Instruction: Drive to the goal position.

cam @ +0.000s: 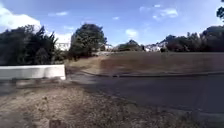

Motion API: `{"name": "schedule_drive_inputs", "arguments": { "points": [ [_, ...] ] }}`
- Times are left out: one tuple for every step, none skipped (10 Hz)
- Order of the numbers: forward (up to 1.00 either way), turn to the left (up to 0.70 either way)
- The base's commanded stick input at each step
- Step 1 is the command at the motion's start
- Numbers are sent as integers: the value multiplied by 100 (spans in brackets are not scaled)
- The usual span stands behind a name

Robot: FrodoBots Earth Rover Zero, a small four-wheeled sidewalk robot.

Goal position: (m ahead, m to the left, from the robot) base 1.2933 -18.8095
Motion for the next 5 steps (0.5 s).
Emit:
{"name": "schedule_drive_inputs", "arguments": {
  "points": [
    [45,-27],
    [45,-27],
    [33,-32],
    [12,-40],
    [0,-45]
  ]
}}
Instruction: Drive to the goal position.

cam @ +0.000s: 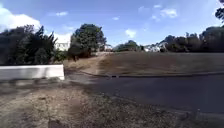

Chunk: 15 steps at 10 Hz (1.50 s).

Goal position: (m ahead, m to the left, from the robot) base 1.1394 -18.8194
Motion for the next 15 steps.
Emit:
{"name": "schedule_drive_inputs", "arguments": {
  "points": [
    [0,-45],
    [0,-45],
    [0,-45],
    [0,-45],
    [0,-45],
    [0,-45],
    [0,-45],
    [0,-45],
    [42,-25],
    [44,-26],
    [45,-27],
    [45,-27],
    [45,-27],
    [45,-27],
    [45,-27]
  ]
}}
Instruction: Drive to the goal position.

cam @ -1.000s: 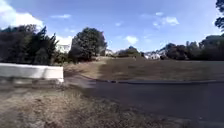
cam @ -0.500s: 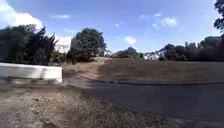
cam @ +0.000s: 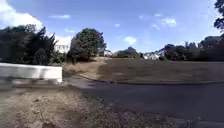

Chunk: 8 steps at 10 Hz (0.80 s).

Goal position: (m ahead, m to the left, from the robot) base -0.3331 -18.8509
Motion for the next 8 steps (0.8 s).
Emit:
{"name": "schedule_drive_inputs", "arguments": {
  "points": [
    [0,-45],
    [0,-45],
    [0,-45],
    [0,-45],
    [0,-45],
    [18,-38],
    [39,-30],
    [45,-27]
  ]
}}
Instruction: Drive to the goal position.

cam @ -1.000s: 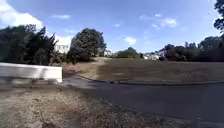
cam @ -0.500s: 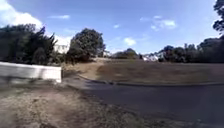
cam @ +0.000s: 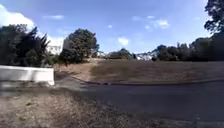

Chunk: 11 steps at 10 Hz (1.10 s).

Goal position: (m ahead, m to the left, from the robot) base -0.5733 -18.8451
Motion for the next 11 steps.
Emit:
{"name": "schedule_drive_inputs", "arguments": {
  "points": [
    [45,-27],
    [45,-27],
    [45,-27],
    [45,-27],
    [45,-27],
    [45,-27],
    [0,-45],
    [0,-45],
    [0,-45],
    [0,-45],
    [0,-45]
  ]
}}
